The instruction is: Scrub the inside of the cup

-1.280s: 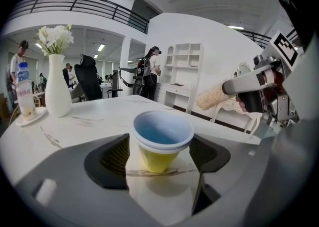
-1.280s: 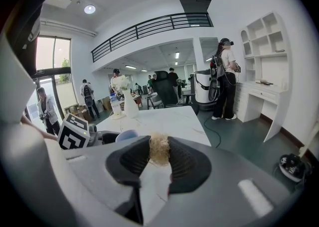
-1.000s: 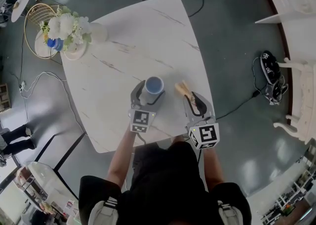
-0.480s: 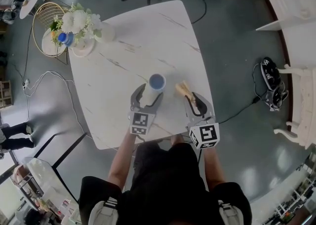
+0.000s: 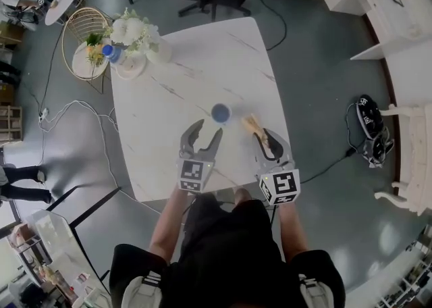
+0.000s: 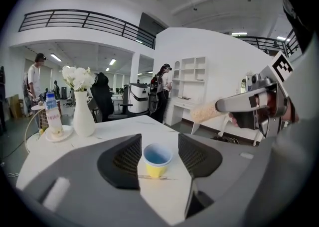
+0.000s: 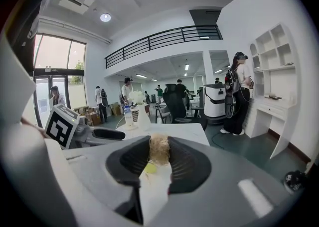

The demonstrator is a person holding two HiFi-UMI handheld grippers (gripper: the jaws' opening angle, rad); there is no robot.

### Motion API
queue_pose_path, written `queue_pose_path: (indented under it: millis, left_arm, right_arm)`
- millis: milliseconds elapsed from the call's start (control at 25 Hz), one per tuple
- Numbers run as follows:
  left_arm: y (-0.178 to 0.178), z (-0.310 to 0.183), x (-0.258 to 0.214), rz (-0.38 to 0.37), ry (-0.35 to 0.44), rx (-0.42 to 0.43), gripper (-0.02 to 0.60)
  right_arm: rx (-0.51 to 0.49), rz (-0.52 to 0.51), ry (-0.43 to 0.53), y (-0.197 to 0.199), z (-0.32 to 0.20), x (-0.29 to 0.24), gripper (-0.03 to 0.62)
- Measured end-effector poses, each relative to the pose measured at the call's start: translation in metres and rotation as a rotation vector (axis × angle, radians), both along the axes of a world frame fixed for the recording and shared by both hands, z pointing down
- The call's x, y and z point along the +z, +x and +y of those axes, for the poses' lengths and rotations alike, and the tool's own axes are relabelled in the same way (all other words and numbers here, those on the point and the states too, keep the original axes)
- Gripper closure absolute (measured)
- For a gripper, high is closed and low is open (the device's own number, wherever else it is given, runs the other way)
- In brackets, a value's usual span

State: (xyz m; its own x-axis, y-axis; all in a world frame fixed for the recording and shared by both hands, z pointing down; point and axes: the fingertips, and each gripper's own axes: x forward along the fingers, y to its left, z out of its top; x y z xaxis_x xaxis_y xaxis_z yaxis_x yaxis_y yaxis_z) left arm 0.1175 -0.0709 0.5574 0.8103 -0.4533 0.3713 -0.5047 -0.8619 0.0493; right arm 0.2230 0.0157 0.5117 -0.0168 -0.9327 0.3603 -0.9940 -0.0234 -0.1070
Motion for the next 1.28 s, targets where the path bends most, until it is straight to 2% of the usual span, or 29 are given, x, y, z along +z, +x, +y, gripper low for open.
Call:
queue_pose_path:
  millis: [640, 1000, 1280]
  left_arm:
    - [-0.044, 0.020, -0.083, 0.080, 0.090, -0.107, 0.417]
    - [-0.065, 0.034, -0.114, 0.113, 0.141, -0.154, 0.506]
    - [-0.074, 0.042, -0.123, 0.102, 0.171, -0.167, 0.567]
  right_arm:
    - [-0.069, 0.064, 0.106, -0.029, 0.006, -0.060, 0.490]
    - [-0.092, 0.069, 0.134, -0.041, 0.018, -0.077, 0.490]
    - [-0.112, 0.091, 0.162, -0.050, 0.023, -0.090, 0.490]
